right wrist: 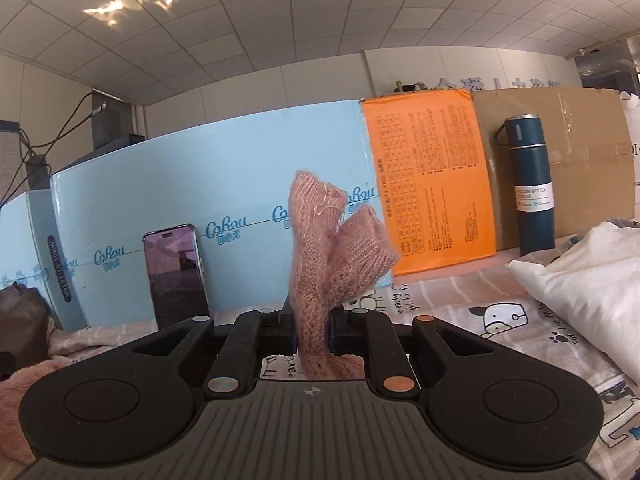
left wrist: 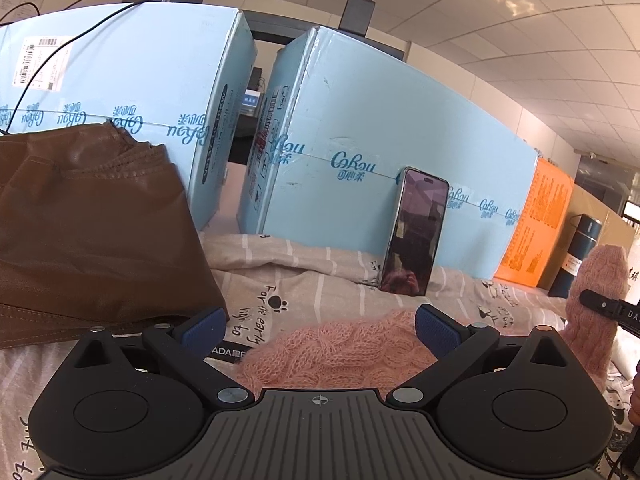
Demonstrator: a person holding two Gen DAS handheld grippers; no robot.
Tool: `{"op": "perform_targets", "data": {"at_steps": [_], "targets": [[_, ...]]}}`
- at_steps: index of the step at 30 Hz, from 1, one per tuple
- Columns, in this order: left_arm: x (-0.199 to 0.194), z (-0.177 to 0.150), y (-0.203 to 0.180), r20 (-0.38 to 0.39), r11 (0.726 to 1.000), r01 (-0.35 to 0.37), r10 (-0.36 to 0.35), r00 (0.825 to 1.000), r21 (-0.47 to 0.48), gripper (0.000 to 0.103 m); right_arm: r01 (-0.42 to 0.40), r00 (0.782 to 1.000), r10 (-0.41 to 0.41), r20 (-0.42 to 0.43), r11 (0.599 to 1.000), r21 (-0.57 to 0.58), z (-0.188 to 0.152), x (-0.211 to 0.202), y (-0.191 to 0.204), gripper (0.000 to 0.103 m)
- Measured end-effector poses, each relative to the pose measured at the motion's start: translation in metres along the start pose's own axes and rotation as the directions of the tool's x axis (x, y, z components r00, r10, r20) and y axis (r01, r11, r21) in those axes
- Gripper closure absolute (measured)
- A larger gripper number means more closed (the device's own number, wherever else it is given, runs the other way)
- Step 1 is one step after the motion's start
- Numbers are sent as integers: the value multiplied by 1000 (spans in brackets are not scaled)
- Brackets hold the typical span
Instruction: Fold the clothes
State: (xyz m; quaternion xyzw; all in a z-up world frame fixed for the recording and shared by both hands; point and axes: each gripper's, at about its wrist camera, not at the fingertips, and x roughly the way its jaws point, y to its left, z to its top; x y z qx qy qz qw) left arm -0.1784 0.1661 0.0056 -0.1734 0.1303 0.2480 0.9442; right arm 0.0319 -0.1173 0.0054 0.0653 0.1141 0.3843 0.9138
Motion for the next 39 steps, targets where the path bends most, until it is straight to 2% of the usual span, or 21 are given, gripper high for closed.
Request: {"op": "perform_targets", "data": {"at_steps": [2, 3, 4, 5, 6, 8, 9, 13, 16, 17, 19, 22, 24, 25, 27, 29, 30, 34, 36, 38, 39], "targets": [[0, 0, 0, 0, 1000, 2, -2, 1000, 0, 1, -47, 998, 46, -34, 999, -24, -3, 1, 9, 86], [0, 0, 0, -1, 1000, 2, -2, 1000, 0, 1, -61, 997, 60, -47, 998, -35, -4, 2, 11, 79], [0, 0, 0, -2, 1000, 2, -2, 1000, 0, 1, -77, 995, 75, -62, 996, -44, -5, 2, 14, 70], [0, 0, -1, -2, 1000, 2, -2, 1000, 0, 1, -102, 992, 98, -84, 994, -47, -6, 3, 16, 50], [0, 0, -1, -3, 1000, 2, -2, 1000, 0, 1, -127, 987, 121, -106, 991, -49, -8, 3, 17, 38], [0, 0, -1, -4, 1000, 2, -2, 1000, 1, 1, -193, 972, 183, -144, 979, -60, -10, 3, 21, 32], [0, 0, -1, -4, 1000, 2, -2, 1000, 1, 1, -233, 961, 220, -167, 970, -64, -11, 3, 24, 25], [0, 0, -1, -5, 1000, 4, -4, 1000, 0, 1, -345, 913, 323, -248, 937, -50, -16, 4, 32, 23], [0, 0, -2, -10, 1000, 7, -7, 1000, 2, 1, -385, 861, 348, -370, 923, -27, -24, 16, 37, 15], [1, -1, -2, -12, 1000, 10, -10, 1000, 3, 1, -379, 856, 343, -387, 925, -18, -28, 19, 36, 14], [1, -1, -2, -17, 1000, 18, -18, 1000, 4, 1, -369, 862, 340, -375, 930, -4, -27, 19, 34, 14], [1, -1, -1, -19, 1000, 18, -18, 1000, -1, 1, -344, 901, 354, -249, 935, 84, -13, 5, 15, 14], [1, -1, 0, -19, 1000, 18, -18, 1000, -8, 1, -250, 946, 275, -174, 956, 155, -4, -1, 0, 11], [1, -1, 0, -20, 1000, 18, -18, 1000, -11, 1, -162, 970, 193, -146, 967, 197, -2, -4, -11, 10], [1, -1, 1, -22, 1000, 18, -18, 1000, -13, 1, -4, 992, 35, -120, 969, 247, -2, -9, -28, 10], [2, -1, 0, -25, 1000, 18, -18, 1000, -12, 1, 120, 986, -85, -146, 960, 251, -5, -9, -41, 9], [2, -1, 0, -27, 1000, 18, -19, 999, -11, 1, 156, 978, -112, -176, 954, 258, -6, -7, -46, 9], [4, -2, 1, -40, 1000, 21, -21, 999, -11, 1, 138, 950, -23, -313, 926, 352, -17, 13, -63, 9], [5, -2, 1, -46, 1000, 22, -22, 999, -11, 1, 138, 938, 3, -346, 914, 382, -25, 21, -65, 9], [6, -3, 1, -52, 1000, 23, -24, 998, -11, 1, 138, 939, -7, -343, 923, 360, -26, 22, -59, 9], [7, -3, 1, -55, 1000, 24, -24, 998, -11, 1, 137, 940, -11, -341, 927, 349, -27, 23, -56, 14]]}}
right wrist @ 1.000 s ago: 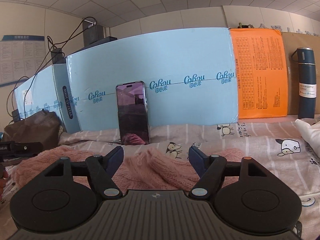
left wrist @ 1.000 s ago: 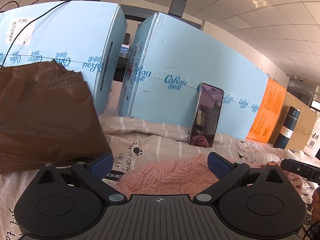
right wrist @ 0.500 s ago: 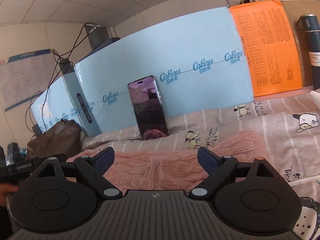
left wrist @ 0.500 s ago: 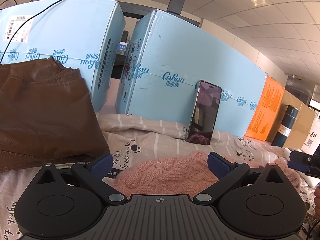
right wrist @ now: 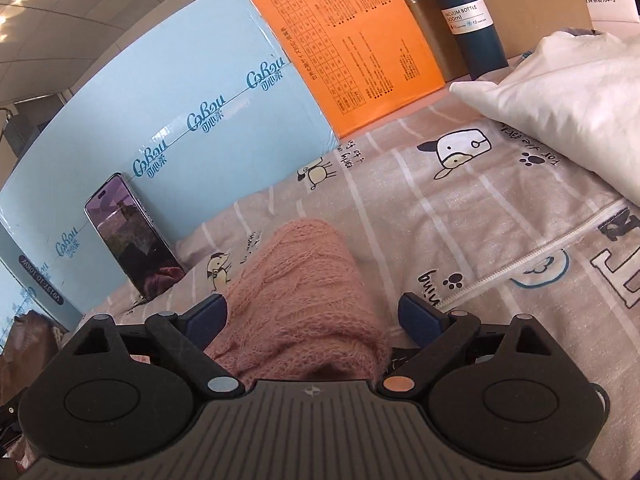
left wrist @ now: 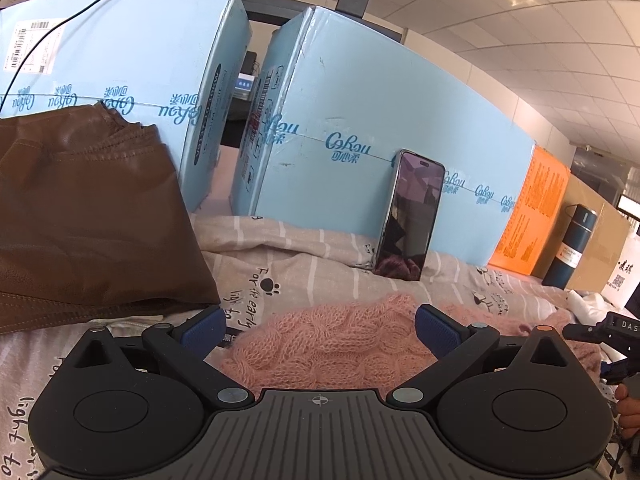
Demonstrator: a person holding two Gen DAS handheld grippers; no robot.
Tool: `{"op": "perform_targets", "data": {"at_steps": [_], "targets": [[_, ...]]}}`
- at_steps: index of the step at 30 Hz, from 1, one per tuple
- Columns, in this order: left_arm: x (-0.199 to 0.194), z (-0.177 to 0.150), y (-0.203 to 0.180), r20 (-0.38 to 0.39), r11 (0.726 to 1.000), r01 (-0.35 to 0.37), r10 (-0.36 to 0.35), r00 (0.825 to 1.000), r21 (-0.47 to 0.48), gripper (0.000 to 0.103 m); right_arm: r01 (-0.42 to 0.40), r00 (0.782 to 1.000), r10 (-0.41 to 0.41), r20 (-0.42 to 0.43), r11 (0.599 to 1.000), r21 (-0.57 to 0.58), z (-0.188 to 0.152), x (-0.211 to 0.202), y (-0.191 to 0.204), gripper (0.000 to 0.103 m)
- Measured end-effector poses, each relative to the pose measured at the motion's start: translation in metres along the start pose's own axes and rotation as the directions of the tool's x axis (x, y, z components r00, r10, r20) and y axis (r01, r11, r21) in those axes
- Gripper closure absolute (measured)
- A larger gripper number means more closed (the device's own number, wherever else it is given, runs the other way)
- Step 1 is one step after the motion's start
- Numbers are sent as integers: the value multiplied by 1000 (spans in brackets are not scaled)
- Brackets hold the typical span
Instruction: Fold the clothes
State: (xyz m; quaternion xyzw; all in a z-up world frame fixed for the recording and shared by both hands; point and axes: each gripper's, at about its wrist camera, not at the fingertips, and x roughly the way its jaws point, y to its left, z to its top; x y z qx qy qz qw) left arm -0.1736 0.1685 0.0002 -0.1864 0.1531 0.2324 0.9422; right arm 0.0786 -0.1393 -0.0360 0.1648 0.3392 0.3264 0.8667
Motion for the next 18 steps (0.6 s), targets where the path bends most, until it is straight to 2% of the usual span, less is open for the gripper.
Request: {"op": "perform_targets", "data": {"at_steps": [1, 3, 4, 6, 8, 11, 14, 18], "targets": [[1, 0, 0, -3, 1000, 1, -1, 1000, 0, 1, -16, 1000, 16, -9, 1000, -16, -2, 1, 3, 18], [1, 0, 0, -6, 1000, 5, -5, 1000, -1, 1, -47, 999, 46, -28, 998, -48, -6, 4, 9, 42], [1, -1, 0, -7, 1000, 7, -7, 1000, -1, 1, -46, 999, 44, -23, 997, -65, -8, 4, 11, 47], [2, -1, 0, -12, 1000, 5, -5, 1000, 1, 1, -64, 998, 65, 2, 994, -90, -8, 0, 14, 63], [3, -1, 0, -19, 1000, 9, -9, 1000, -2, 1, -85, 995, 91, 47, 990, -113, -8, -7, 16, 72], [3, -1, 1, -19, 1000, 20, -20, 1000, -11, 1, -55, 988, 73, 136, 990, -131, -5, -18, 17, 77], [2, -1, 1, -15, 1000, 27, -27, 1000, -11, 1, 9, 978, 13, 209, 995, -104, 4, -29, 8, 81], [2, -1, 0, -12, 999, 46, -46, 999, -11, 1, 90, 951, -68, 302, 994, -60, 16, -43, -5, 83]]}}
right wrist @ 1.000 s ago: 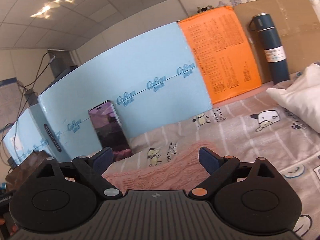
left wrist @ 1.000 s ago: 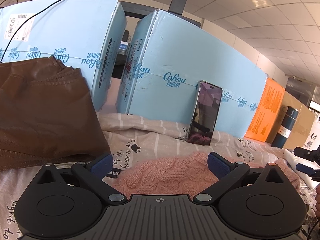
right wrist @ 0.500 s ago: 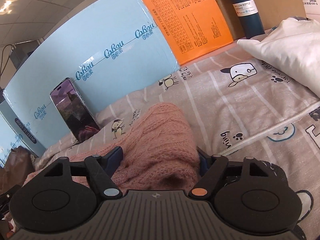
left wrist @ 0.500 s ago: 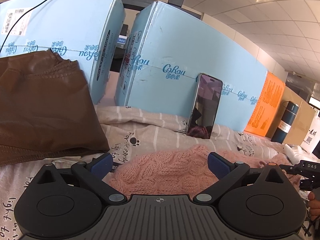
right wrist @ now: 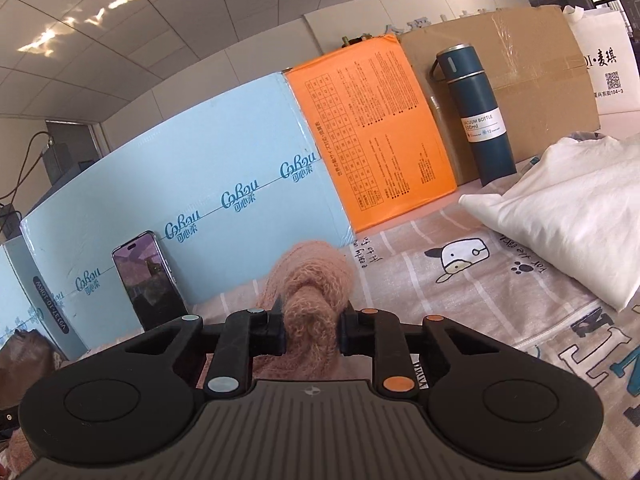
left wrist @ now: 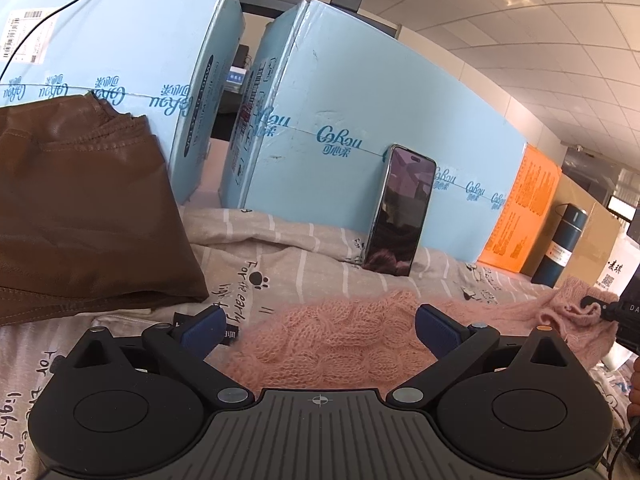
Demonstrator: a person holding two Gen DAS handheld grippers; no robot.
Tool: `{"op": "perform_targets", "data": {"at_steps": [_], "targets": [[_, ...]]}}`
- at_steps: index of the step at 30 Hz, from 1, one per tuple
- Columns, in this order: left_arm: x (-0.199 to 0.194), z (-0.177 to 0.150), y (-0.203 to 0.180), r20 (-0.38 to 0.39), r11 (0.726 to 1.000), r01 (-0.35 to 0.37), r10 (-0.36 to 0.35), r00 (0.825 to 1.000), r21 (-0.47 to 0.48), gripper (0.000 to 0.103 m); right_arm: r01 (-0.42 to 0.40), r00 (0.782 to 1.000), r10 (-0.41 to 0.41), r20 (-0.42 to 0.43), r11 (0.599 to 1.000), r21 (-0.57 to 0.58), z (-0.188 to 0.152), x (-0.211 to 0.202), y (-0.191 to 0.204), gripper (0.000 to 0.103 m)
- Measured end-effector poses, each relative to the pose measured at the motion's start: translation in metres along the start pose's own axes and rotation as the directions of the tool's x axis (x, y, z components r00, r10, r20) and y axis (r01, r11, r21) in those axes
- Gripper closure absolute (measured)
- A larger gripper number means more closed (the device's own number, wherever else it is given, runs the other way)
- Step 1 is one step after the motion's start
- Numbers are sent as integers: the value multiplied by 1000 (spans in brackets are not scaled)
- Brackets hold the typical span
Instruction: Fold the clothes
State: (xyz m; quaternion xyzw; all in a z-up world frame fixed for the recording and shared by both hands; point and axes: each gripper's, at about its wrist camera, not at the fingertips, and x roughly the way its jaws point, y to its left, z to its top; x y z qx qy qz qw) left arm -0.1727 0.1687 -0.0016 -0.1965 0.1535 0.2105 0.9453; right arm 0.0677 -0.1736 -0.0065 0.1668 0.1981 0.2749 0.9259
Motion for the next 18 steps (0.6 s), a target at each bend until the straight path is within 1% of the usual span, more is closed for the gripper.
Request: {"op": "perform_targets", "data": {"at_steps": [2, 5, 6, 8, 9, 11, 14, 16, 18], "targets": [[0, 0, -1, -5, 1000, 11, -11, 1000, 4, 1, 45, 998, -45, 44, 999, 12, 7, -5, -7, 83], [1, -1, -4, -14, 1000, 20, -19, 1000, 17, 1, 110, 988, -113, 110, 994, 26, 18, -12, -17, 83], [2, -1, -5, -19, 1000, 21, -21, 1000, 23, 1, 131, 983, -124, 137, 991, -41, 13, -12, -10, 83], [3, -3, -8, -31, 999, 21, -19, 999, 39, 1, 176, 971, -142, 193, 969, -173, 3, -13, 4, 83], [5, -4, -9, -38, 999, 20, -18, 999, 49, 1, 200, 964, -147, 222, 951, -237, -1, -13, 11, 82], [7, -6, -12, -50, 998, 22, -18, 999, 66, 1, 250, 948, -152, 279, 899, -359, -11, -13, 25, 82], [7, -7, -15, -57, 996, 32, -27, 998, 80, 1, 325, 921, -139, 363, 789, -521, -25, -15, 46, 82], [7, -7, -15, -57, 996, 34, -29, 998, 79, 1, 298, 920, -53, 388, 737, -607, -34, -22, 63, 82], [6, -7, -14, -57, 996, 35, -30, 998, 77, 1, 257, 923, 29, 384, 697, -669, -41, -28, 79, 82]]}}
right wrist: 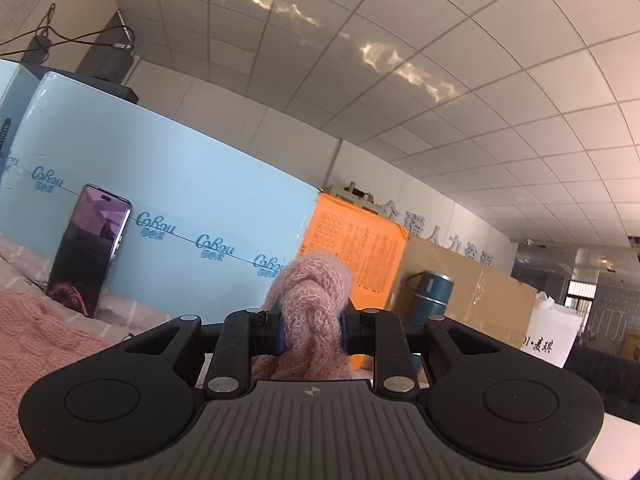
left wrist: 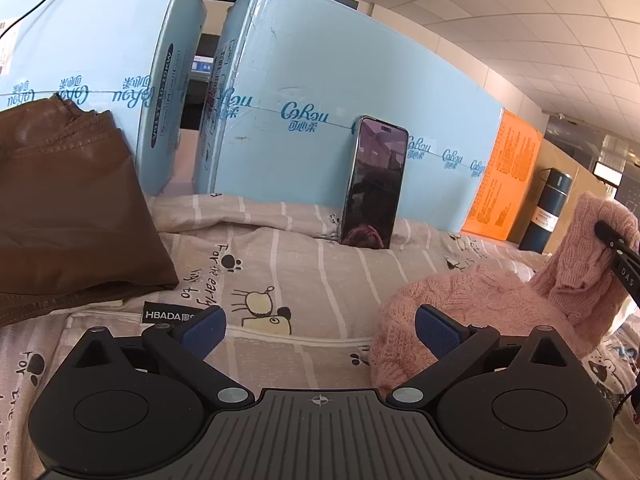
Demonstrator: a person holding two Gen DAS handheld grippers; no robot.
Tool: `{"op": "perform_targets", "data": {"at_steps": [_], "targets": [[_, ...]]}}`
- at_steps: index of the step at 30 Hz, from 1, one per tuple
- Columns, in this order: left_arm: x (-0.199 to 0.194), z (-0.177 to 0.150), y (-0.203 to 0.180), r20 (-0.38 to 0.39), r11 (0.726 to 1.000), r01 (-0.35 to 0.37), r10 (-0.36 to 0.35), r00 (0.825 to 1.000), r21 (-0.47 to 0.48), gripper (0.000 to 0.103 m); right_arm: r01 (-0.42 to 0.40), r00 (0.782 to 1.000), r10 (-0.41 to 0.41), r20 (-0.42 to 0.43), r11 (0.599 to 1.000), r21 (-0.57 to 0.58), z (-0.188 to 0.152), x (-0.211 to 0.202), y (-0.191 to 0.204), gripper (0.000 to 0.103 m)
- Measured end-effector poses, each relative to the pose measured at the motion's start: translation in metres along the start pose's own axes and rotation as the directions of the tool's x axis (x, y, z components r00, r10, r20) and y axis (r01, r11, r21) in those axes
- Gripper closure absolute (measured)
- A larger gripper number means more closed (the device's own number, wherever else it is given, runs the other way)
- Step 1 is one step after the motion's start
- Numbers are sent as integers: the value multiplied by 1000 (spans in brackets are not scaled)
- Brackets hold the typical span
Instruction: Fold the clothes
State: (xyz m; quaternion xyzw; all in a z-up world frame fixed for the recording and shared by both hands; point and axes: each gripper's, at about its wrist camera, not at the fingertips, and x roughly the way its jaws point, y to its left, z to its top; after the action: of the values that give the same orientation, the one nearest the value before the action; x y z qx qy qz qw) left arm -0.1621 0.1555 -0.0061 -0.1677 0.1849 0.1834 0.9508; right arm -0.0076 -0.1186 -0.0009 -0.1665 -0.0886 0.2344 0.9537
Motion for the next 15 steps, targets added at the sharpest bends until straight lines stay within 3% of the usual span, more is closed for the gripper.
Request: {"op": "perform_targets", "data": {"at_steps": [6, 10, 15], "targets": [[-1, 0, -1, 1, 1000, 6, -6, 1000, -1, 1, -137, 974, 177, 139, 958, -253, 11, -29, 59, 82], [-2, 1, 2, 12, 1000, 5, -5, 1000, -18, 1, -285, 921, 354, 160, 895, -342, 14, -51, 90, 82], [-4, 2, 5, 30, 999, 0, 2, 1000, -44, 1, -504, 824, 559, 91, 796, -335, 22, -64, 117, 82]]}}
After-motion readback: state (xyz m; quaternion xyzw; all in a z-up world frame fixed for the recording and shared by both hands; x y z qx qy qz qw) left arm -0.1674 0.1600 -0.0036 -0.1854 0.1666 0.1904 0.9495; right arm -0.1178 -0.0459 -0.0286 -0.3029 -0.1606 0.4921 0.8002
